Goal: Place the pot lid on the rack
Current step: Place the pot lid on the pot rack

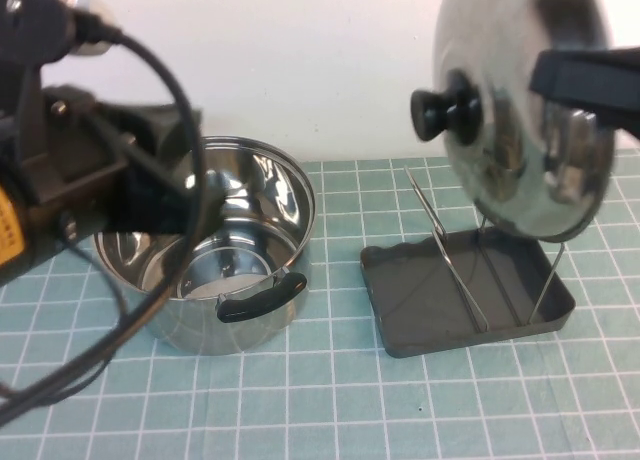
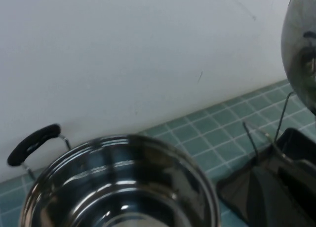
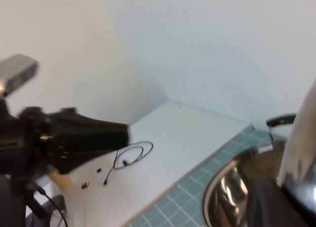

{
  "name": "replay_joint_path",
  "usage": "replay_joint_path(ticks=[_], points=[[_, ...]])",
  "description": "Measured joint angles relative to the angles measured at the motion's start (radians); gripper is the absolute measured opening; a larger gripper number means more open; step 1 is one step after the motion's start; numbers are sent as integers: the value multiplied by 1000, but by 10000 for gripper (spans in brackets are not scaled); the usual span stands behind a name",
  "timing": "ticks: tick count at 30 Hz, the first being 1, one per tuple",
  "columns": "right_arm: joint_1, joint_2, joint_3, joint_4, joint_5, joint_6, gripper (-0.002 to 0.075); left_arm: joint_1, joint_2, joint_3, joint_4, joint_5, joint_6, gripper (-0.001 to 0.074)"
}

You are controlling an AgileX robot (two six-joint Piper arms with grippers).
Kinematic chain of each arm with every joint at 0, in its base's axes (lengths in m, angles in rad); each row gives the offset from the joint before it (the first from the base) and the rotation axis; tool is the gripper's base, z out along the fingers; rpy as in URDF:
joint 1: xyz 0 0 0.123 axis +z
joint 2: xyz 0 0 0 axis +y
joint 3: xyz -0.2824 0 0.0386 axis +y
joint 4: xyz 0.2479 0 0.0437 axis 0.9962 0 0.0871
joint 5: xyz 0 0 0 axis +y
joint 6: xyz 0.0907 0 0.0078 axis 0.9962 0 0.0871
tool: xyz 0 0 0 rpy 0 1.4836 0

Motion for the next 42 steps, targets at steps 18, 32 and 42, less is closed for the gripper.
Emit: replay_joint_path(ticks=[18, 32, 42], points=[[0, 381, -13, -44, 22, -247, 31, 0, -81, 0, -33, 216, 88, 0], [0, 438, -21, -82, 12, -378, 343, 0, -81, 0, -37, 216, 93, -1], [0, 432, -143, -122, -8, -372, 589, 0, -81, 0, 4, 291, 177, -1]])
